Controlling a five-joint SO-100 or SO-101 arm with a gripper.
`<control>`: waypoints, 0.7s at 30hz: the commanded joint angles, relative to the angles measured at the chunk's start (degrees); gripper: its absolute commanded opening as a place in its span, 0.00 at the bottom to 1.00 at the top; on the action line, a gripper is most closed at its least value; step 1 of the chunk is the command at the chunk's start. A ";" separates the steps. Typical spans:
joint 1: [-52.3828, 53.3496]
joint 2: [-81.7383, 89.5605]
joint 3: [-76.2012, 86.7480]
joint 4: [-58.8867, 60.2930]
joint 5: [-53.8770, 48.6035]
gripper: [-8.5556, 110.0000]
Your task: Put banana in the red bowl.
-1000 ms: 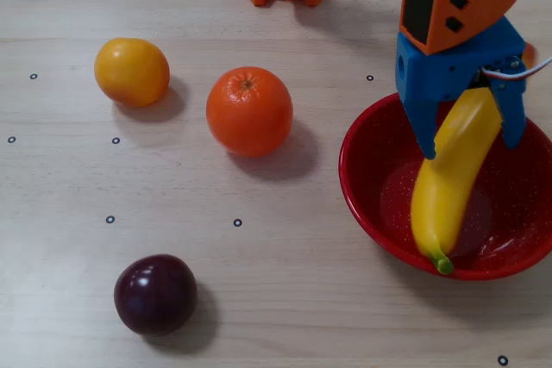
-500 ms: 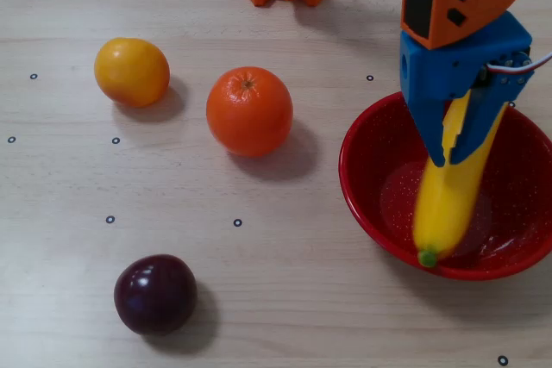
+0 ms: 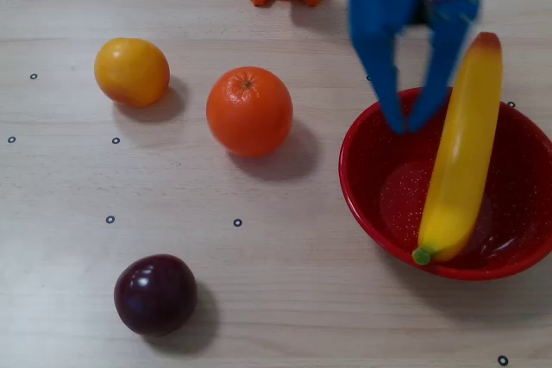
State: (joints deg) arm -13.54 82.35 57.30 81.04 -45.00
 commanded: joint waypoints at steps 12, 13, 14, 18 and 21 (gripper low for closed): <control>10.11 36.74 30.50 -12.30 13.18 0.07; 10.81 37.97 31.29 -11.95 14.41 0.07; 11.60 39.37 32.43 -11.95 15.64 0.07; 14.41 44.38 36.91 -12.13 18.54 0.07; 15.82 48.43 40.61 -12.39 20.30 0.07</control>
State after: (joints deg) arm 1.23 125.60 99.49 70.40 -26.37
